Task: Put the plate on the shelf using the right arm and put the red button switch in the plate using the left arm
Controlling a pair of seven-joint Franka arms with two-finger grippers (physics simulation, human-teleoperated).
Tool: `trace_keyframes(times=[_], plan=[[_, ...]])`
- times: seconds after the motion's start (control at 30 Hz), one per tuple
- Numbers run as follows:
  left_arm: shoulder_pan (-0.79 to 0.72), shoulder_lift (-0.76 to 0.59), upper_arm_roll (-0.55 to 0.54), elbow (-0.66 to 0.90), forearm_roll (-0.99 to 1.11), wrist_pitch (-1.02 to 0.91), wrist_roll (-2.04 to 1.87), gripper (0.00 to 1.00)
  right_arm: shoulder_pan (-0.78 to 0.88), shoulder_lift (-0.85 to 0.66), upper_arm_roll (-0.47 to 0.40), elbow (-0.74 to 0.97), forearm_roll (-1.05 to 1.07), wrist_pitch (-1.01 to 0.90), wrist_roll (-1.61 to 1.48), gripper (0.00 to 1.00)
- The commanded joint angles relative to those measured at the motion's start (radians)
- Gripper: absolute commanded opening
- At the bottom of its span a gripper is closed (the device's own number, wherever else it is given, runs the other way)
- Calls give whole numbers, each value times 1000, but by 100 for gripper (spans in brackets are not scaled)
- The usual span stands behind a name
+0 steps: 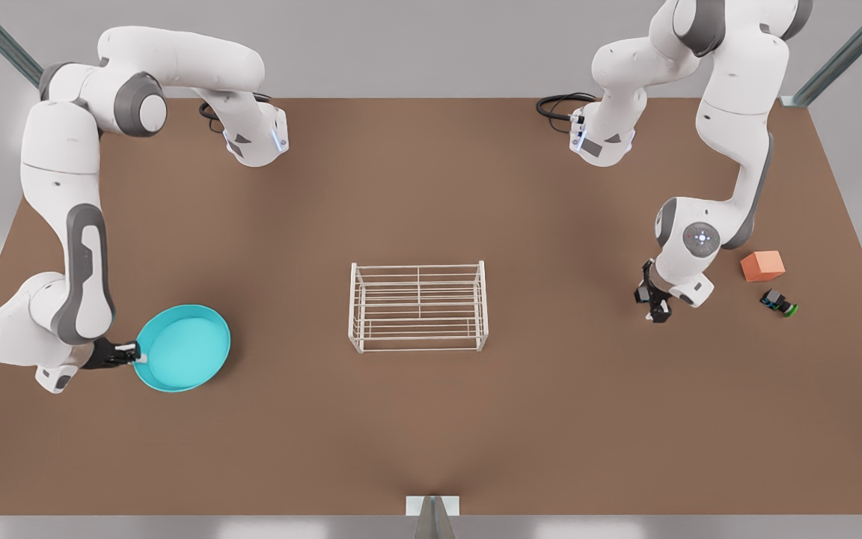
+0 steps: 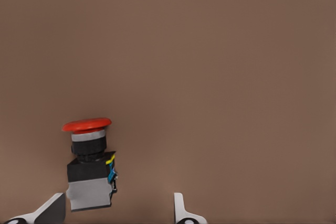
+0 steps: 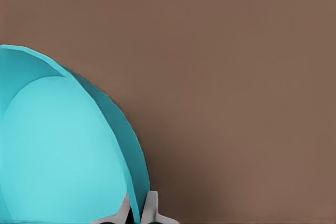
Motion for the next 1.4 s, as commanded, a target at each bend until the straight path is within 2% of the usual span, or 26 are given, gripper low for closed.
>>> trace_keyframes(times=[0.0, 0.03, 0.27, 0.6, 0.83, 1.0, 1.2, 1.23, 1.27, 1.3, 1.37], plan=[[0, -2, 1, -13, 34, 48, -123, 100, 0, -15, 5, 1, 0, -62, 14, 19], [0, 0, 17, -40, 45, 102, -122, 100, 1, -24, 13, 1, 24, -84, 14, 19], [0, 29, 20, -43, 63, 105, -125, 100, 9, -92, 69, 1, 43, -203, 31, 19], [0, 52, 43, -42, 109, 108, -123, 100, 10, -159, 321, 23, 41, -357, 227, 19], [0, 55, 43, -42, 117, 96, -120, 100, 262, -159, 318, 70, 37, -354, 480, 19], [0, 55, 43, -42, 145, 57, -128, 100, 385, -159, 319, 86, 37, -340, 614, 19], [0, 64, 43, -40, 143, 59, -129, 100, 501, -142, 318, 86, 37, -213, 760, 19], [-1, 64, 43, -40, 143, 59, -129, 98, 507, -133, 318, 93, 35, -185, 769, 19], [0, 64, 43, -40, 143, 59, -129, 76, 510, -112, 318, 123, 37, -180, 798, 19], [0, 63, 43, -39, 143, 59, -129, 65, 523, -96, 315, 146, 37, -164, 815, 19], [0, 61, 43, -39, 143, 57, -128, 50, 538, -69, 315, 178, 37, -128, 847, 19]])
